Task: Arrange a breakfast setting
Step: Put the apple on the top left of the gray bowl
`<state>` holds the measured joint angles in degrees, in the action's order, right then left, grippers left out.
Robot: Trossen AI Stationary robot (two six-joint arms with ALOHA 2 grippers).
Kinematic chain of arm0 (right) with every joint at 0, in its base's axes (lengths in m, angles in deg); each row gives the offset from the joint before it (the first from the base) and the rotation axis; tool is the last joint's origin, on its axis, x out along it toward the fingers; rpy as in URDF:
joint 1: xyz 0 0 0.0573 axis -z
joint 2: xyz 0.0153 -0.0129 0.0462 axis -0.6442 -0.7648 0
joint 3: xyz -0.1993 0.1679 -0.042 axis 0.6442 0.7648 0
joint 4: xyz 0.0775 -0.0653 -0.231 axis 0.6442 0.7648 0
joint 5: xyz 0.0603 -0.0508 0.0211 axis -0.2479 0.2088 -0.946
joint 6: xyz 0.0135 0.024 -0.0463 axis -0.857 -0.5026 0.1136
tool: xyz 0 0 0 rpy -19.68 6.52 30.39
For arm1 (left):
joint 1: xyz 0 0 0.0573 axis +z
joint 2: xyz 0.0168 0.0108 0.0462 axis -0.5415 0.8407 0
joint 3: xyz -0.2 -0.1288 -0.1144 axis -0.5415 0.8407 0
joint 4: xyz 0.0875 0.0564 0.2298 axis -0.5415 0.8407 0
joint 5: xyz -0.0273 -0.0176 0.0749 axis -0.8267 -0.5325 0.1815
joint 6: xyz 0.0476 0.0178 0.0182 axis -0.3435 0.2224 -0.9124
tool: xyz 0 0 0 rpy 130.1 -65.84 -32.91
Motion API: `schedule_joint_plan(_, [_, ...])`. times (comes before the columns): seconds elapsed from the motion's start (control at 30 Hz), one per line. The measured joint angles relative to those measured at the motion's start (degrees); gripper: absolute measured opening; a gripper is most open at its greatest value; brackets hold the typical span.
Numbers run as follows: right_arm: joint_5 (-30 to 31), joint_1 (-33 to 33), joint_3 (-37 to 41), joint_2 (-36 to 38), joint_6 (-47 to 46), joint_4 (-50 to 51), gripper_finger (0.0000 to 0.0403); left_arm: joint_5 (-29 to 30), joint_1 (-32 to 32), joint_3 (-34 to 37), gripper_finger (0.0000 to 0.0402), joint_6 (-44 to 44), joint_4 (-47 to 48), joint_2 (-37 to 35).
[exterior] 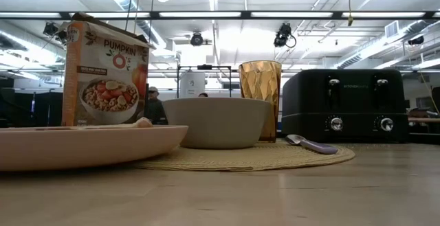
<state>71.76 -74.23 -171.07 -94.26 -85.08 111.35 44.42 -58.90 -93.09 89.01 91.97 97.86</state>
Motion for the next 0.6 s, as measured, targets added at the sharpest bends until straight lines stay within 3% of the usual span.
schedule_joint_plan(0.3, [2.39,12.76,-15.37,-14.72,15.61,-12.88,0.0015,4.42,0.02,0.0,0.0176,-2.41,0.79,-1.94])
schedule_joint_plan(0.6, [2.35,23.58,-23.24,-25.03,24.86,-22.67,0.0015,5.99,0.0,0.0,0.0176,-2.87,2.74,-4.67])
